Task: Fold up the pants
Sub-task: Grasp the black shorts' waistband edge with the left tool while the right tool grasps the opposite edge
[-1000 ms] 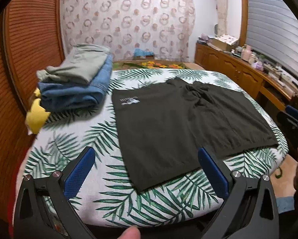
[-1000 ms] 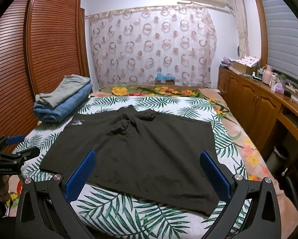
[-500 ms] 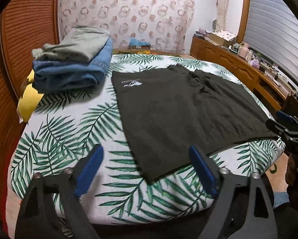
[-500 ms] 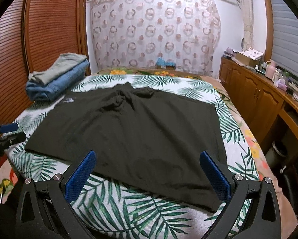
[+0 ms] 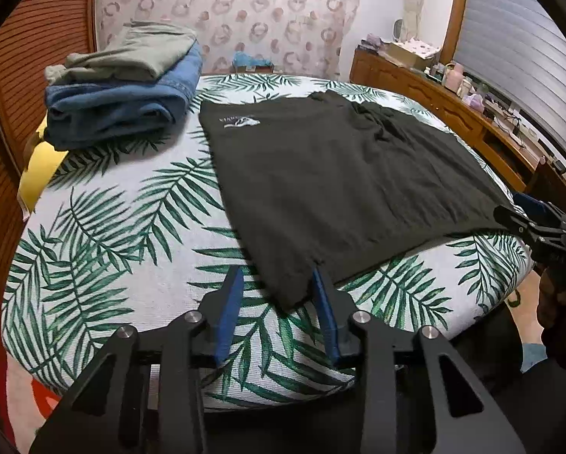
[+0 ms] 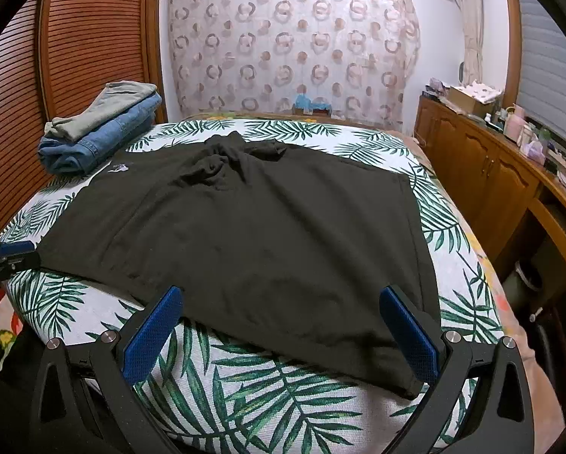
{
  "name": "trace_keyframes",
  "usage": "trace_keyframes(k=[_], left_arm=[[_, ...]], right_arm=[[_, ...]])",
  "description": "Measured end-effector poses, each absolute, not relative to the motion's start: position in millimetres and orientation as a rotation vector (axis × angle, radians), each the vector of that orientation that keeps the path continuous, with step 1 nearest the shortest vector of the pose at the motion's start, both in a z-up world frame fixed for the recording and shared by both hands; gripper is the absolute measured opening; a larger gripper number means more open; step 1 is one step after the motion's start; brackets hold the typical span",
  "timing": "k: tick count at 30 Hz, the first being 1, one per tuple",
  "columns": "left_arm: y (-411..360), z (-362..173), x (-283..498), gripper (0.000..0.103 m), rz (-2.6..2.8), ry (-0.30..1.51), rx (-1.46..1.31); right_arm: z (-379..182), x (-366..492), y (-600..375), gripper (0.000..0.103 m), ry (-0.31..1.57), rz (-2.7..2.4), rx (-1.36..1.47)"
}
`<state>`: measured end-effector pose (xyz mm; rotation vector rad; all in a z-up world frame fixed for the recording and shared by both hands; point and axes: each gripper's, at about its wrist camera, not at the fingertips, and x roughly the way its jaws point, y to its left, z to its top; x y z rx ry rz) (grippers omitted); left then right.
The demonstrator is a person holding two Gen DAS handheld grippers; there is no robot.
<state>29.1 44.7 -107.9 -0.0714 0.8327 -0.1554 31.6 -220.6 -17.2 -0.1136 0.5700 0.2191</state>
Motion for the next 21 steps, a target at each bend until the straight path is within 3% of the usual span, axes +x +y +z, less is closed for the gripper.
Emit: trace_keyframes(k=[6,13,21], left_arm=[[44,-109,30,0.039,-0.146,0.828,-0.065],[38,-106,33,0.008,-0.223,0.831,-0.091],[23,-73,37,0.005,-0.29,0.754,-0.08]], right_arm=[[-19,30,-218,0.103,0.57,0.22,-0.111],[-24,36,-221,0.103,0.579,0.224,-0.101],[-23,41,-231,0.103,0.578,0.214,-0.077]])
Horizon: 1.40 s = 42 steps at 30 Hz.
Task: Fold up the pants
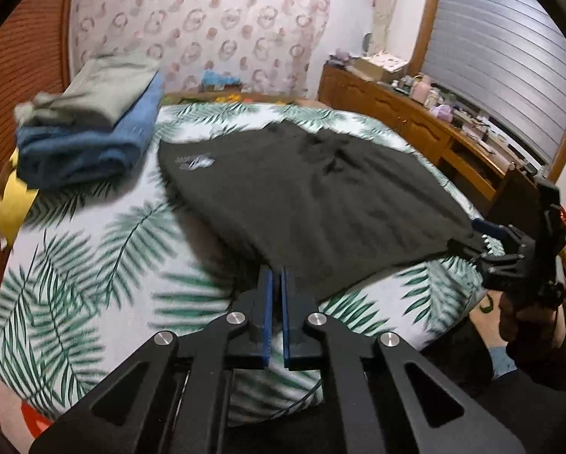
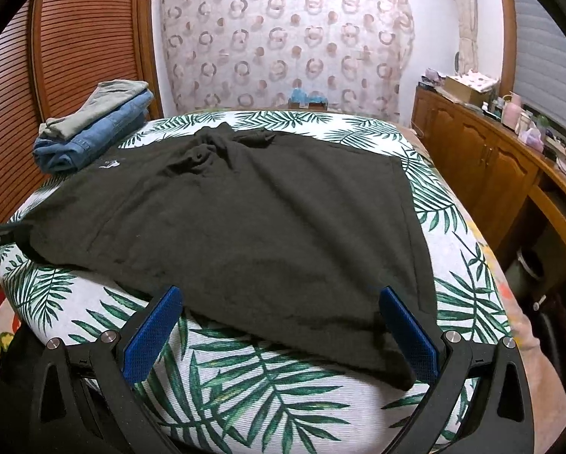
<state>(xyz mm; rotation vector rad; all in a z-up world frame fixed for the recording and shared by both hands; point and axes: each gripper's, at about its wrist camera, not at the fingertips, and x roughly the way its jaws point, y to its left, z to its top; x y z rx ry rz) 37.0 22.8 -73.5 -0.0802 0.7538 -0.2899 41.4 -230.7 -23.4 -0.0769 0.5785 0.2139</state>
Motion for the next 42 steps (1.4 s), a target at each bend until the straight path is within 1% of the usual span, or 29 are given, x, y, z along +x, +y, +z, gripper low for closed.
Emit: trace_keyframes(k=[8,17,30,40,41,42], left_arm=[[-13,-32,61,0.005,-0.375,0.672,-0.02],[-56,-6,89,0.005,-0.469,0.632,0.02],[-130,8,110,0.005,-0.638,0.662,0.052],[-147,-1,122,0.005,-0.641,0.696,0.061],[-145,-3,122,0.005,-0.629,0.702,0.062],[-145,-4,122,0.01,-0.615,0.706,0.072]], right_arm=[[-20,40,-239,0.103,0.573,0.229,-0.053],[-15,35,-253,0.103,0.55,0.221,-0.037],[-13,26,-268,0.103,0.541,0.186,-0.015],[-11,26,-271,0.101,0.538,0.147,0.002],[-11,26,-270,0.101,0.541,0.148,0.005],[-11,27,-269,0.101,0.542,0.149,0.007]])
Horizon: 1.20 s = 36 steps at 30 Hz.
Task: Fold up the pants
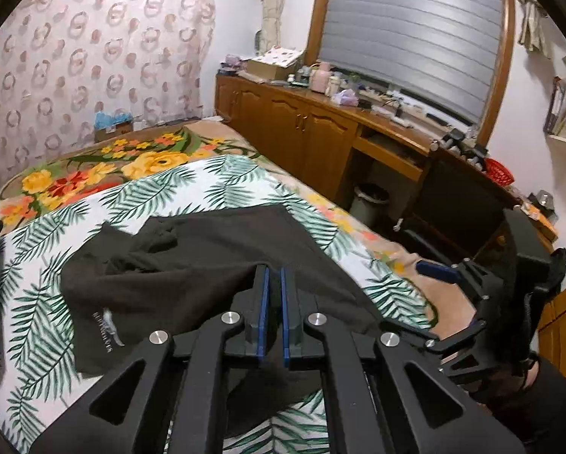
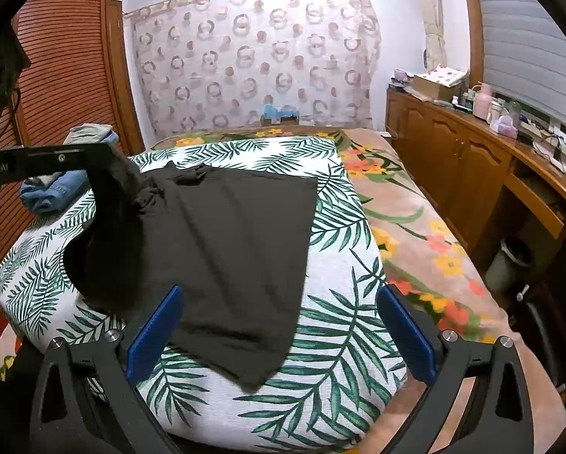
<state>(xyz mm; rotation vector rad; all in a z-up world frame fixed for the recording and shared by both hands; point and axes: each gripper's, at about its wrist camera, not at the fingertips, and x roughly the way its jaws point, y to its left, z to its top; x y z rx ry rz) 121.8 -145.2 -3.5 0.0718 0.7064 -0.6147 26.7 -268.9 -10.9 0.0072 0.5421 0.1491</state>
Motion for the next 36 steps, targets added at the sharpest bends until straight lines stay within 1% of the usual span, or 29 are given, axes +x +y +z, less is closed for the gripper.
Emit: trace_keyframes(k=[1,2,3,4,5,8,11,13,16,23,25,32,36], left_arm=[[-146,-4,121,0.024,-0.603,0.71,0.089],[-143,-5,119,0.033,-0.593,0.707,0.1],[-140,-5,116,0.051,-0.583,0.699,0.102],[-134,-5,114,0.062,-0.576,0.692,0.096],[-128,-5,113,0.064,-0.567,0.688,0.087],[-111,-9,110,0.064,-0.517,0.692,0.078],[-95,-15,112,0.065,-0.477,0.705,0.069],[-88,-23,115,0.065,-0.462,0.721,0.061],[-84,-34,114,0.065,-0.457,0.741,0.06],[-88,-68,119,0.065,-0.449,0.818,0.085],[-87,-77,119,0.065,-0.446,0.837,0.085],[-83,-97,121,0.065,-0.431,0.89,0.086],[-77,-101,118,0.065,-0.433,0.886,0.064]], right_arm=[[-12,28,-266,0.1,0.543,0.151,0.006],[-12,28,-265,0.1,0.543,0.153,0.005],[-11,28,-267,0.099,0.542,0.154,0.005],[-10,29,-266,0.099,0.541,0.157,0.007],[-10,30,-266,0.098,0.539,0.159,0.009],[-7,36,-267,0.095,0.54,0.187,0.035],[-3,43,-264,0.089,0.536,0.215,0.039],[0,48,-259,0.08,0.537,0.231,0.021],[0,58,-257,0.069,0.546,0.263,0.008],[-7,92,-249,0.059,0.601,0.331,0.009],[-12,103,-245,0.052,0.627,0.349,0.006],[-24,123,-241,0.036,0.706,0.387,0.022],[-23,129,-244,0.022,0.717,0.407,0.044]])
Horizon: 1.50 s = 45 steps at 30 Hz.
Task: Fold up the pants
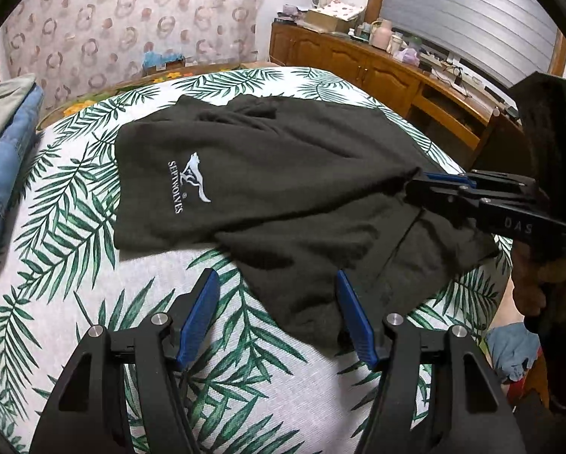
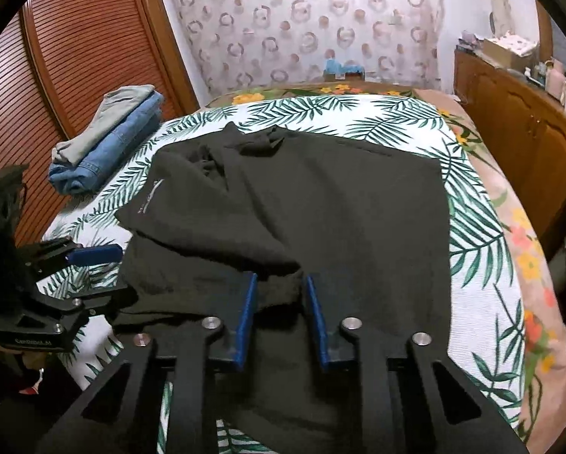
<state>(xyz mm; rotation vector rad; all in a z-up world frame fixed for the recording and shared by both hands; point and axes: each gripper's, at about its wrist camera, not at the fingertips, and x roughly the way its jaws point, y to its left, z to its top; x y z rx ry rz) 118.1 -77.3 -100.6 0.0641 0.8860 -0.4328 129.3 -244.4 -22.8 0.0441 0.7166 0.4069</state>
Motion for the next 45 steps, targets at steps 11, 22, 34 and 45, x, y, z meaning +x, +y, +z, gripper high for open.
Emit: trace_keyframes(k=[11,22,34,45], left_arm=[[-75,-80,91,0.065,-0.479,0.812,0.038],[-77,-71,87,0.065,-0.493,0.783,0.04],[-81,-69,87,0.065,-0.486,0.783,0.038],[-82,-72,90,0.065,-0.482,0.785,0.033]], right_arm=[[10,81,-246,0.007,0.57,0.422,0.032],[18,34,-271,0.007,0.513,0.36,0.046],[12,-1,-284,0.007,0.557,0.298,0.057],[-10,-4,-291,0.007,0.652,0.267,0.054]])
